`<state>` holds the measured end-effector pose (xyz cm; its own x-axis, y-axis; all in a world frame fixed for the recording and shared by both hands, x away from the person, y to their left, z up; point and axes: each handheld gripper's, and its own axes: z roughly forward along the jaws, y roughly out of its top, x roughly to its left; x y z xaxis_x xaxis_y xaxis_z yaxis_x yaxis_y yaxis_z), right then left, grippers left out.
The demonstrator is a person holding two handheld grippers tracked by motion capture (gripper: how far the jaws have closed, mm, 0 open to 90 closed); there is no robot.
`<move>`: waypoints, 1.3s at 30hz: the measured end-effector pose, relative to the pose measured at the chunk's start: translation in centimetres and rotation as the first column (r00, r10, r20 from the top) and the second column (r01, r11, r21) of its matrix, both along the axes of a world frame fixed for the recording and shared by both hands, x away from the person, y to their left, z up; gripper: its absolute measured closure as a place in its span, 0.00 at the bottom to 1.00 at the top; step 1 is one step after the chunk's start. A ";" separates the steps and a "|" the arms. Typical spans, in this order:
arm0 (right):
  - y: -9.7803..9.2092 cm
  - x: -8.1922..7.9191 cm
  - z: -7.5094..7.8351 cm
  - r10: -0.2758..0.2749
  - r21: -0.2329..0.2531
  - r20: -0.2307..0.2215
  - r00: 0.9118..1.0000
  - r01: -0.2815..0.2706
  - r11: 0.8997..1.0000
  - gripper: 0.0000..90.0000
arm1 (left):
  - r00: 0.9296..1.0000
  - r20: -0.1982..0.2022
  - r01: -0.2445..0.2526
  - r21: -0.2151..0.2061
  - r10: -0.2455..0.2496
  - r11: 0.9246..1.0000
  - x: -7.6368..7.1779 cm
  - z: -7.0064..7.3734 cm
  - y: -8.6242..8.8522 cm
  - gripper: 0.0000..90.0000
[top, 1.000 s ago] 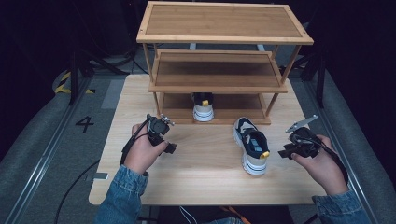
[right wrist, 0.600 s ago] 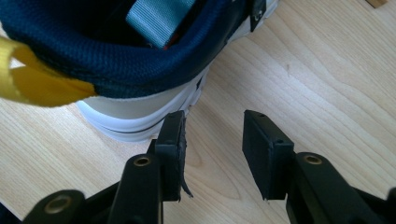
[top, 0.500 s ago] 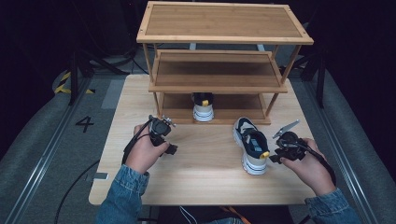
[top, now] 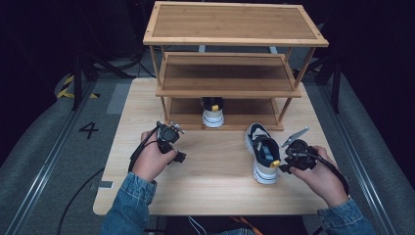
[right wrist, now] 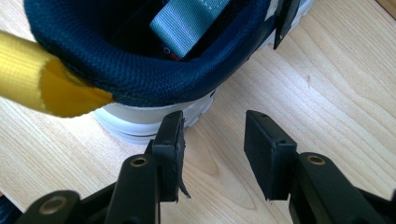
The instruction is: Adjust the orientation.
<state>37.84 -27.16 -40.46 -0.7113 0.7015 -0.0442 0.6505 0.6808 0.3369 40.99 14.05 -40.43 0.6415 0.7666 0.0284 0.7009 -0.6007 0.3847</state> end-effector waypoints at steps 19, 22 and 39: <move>3.0 -1.3 2.8 0.232 -0.048 0.052 0.971 -0.230 0.972 0.44 | 0.999 -0.012 -0.053 -0.001 0.053 0.999 -1.3 -0.4 2.0 0.24; 3.8 -0.8 2.8 0.258 -0.048 0.058 0.964 -0.256 0.966 0.43 | 0.997 -0.015 -0.079 0.003 0.079 0.997 -1.8 -0.5 2.9 0.24; 6.4 1.6 0.7 0.349 -0.007 -0.138 0.927 -0.353 0.936 0.73 | 0.983 -0.030 -0.182 -0.005 0.182 0.983 -4.7 -0.8 6.2 0.24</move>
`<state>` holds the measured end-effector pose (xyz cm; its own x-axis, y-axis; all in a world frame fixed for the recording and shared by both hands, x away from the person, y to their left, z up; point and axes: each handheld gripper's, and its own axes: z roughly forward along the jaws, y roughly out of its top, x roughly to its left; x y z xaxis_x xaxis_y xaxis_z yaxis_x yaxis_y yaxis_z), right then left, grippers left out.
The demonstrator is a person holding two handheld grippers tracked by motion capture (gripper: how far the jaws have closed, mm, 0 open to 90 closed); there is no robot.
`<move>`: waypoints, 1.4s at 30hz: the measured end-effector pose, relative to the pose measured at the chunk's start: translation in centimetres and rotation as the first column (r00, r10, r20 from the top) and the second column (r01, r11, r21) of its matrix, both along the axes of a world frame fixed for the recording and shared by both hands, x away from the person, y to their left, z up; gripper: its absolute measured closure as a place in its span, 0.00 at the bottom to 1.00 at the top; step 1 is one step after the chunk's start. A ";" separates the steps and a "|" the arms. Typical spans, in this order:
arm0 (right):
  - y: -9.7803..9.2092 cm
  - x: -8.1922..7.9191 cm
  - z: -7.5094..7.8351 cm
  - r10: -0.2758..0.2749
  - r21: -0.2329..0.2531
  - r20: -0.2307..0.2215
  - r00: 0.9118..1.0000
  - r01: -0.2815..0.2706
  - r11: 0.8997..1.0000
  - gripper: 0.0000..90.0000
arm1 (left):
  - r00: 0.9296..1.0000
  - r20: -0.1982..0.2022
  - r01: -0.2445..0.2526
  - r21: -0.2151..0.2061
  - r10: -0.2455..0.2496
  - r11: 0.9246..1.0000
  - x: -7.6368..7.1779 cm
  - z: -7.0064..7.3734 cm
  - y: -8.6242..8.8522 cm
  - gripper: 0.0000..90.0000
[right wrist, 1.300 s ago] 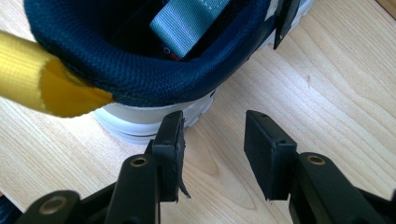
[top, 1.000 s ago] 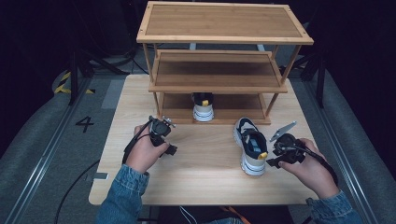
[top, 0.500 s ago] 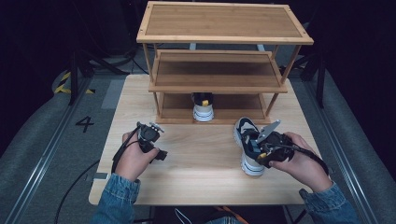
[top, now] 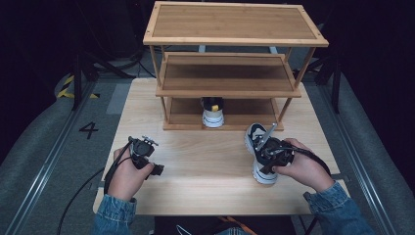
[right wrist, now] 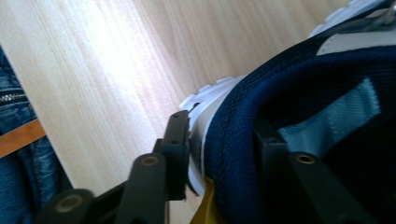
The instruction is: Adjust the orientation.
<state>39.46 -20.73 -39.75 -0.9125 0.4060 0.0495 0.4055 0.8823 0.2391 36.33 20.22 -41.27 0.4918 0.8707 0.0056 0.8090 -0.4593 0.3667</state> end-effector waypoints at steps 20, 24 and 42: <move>0.1 1.6 2.4 -0.004 0.070 0.051 0.999 0.000 0.998 0.77 | 1.000 -0.006 -0.020 -0.010 0.020 1.000 -1.2 -0.8 1.7 0.23; 0.3 3.0 2.9 0.000 0.083 0.095 0.995 -0.008 0.997 0.77 | 0.999 -0.010 -0.032 -0.012 0.031 0.999 -1.7 -0.9 2.1 0.23; 2.9 10.1 0.8 0.029 0.079 0.157 0.987 -0.042 0.996 0.76 | 0.997 -0.029 -0.071 -0.014 0.071 0.997 -3.0 -1.5 3.1 0.23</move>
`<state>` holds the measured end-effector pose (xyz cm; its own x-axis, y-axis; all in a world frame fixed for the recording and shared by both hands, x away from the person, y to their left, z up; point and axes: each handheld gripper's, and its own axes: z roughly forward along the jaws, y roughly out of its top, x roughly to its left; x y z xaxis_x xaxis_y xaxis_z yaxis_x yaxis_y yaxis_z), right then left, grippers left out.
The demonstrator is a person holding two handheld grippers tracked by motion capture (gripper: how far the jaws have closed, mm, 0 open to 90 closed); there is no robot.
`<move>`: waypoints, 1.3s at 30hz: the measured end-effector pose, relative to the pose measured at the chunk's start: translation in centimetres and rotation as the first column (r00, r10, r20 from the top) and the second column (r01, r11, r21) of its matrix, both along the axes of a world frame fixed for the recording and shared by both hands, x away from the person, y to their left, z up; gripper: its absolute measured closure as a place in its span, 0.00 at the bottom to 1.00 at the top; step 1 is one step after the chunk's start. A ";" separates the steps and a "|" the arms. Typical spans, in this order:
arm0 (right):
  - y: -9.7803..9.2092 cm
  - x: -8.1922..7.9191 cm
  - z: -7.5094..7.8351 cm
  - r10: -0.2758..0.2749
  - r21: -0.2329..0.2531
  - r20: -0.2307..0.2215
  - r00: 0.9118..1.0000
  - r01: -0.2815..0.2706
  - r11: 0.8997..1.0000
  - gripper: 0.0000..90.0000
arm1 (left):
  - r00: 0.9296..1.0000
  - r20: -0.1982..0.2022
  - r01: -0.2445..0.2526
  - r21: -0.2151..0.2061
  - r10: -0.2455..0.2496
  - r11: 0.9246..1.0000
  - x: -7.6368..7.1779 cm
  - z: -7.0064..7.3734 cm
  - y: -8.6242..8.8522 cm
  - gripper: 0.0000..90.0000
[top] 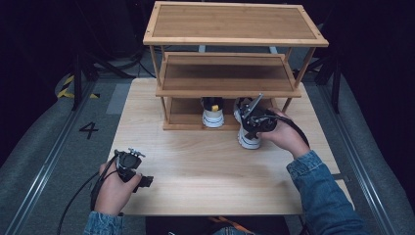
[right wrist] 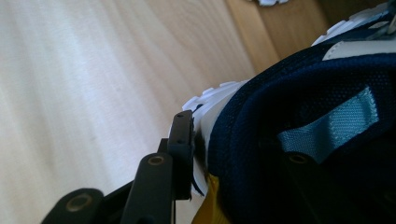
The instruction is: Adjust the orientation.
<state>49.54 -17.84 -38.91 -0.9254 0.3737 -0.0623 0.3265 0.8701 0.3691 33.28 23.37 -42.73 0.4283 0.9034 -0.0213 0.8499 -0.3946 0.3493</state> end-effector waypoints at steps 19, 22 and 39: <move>-0.6 -0.3 -0.1 0.023 0.041 0.252 0.968 -0.035 0.999 0.51 | 1.000 -0.006 0.022 -0.002 -0.022 1.000 0.4 0.0 -0.7 0.23; -0.7 -0.8 0.1 0.011 0.074 0.291 0.957 -0.034 0.997 0.49 | 1.000 -0.001 0.031 -0.005 -0.031 1.000 0.7 0.0 -0.9 0.23; -3.8 -4.7 3.2 -0.207 0.272 0.344 0.916 0.114 0.956 0.56 | 0.995 -0.001 0.101 -0.006 -0.101 0.995 2.7 0.2 -3.0 0.22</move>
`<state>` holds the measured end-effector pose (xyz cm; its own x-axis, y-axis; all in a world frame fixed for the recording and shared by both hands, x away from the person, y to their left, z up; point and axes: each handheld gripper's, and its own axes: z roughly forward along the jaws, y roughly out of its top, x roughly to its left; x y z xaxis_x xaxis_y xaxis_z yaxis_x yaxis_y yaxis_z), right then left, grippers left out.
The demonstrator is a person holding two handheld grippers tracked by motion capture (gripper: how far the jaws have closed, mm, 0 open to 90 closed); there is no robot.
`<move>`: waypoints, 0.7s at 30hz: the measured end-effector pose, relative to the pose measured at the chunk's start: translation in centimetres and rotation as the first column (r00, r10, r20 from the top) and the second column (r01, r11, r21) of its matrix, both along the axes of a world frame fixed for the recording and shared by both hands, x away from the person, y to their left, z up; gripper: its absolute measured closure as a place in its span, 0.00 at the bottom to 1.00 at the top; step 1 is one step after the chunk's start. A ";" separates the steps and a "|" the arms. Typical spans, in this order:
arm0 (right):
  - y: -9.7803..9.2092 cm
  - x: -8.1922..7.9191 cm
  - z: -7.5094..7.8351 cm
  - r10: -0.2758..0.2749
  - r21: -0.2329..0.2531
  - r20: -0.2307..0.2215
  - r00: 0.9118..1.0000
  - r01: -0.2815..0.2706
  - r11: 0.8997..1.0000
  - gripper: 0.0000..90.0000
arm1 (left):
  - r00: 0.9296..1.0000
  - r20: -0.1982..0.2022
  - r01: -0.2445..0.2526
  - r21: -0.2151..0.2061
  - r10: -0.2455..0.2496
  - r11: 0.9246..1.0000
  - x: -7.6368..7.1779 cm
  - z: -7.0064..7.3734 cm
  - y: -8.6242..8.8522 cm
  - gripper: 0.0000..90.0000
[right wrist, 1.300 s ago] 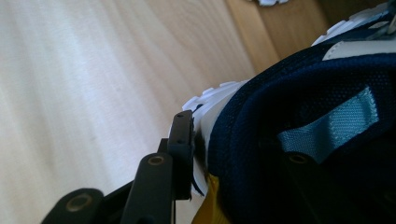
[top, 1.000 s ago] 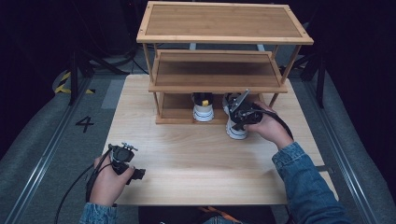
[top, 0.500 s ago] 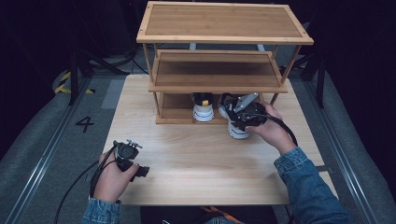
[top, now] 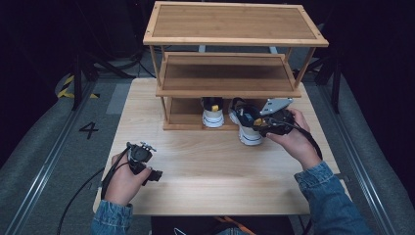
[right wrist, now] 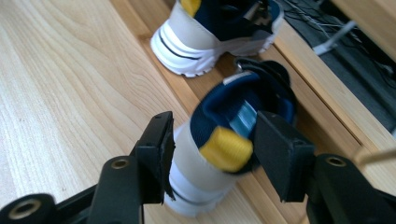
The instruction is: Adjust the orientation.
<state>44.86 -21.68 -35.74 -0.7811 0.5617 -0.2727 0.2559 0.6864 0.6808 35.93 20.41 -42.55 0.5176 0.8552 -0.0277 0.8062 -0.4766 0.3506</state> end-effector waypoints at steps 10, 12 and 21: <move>-3.3 -1.4 -1.2 -0.194 0.048 -0.083 0.978 0.198 0.979 0.69 | 0.998 0.007 0.070 0.003 -0.070 0.998 2.0 0.1 -2.0 0.22; -3.6 -1.4 -1.7 -0.209 0.045 -0.092 0.974 0.214 0.976 0.69 | 0.997 0.003 0.078 0.005 -0.078 0.997 2.2 0.0 -2.3 0.22; -3.1 -0.8 -3.9 -0.210 0.041 -0.139 0.968 0.217 0.975 0.74 | 0.996 0.000 0.084 0.011 -0.084 0.996 2.3 -0.1 -2.5 0.23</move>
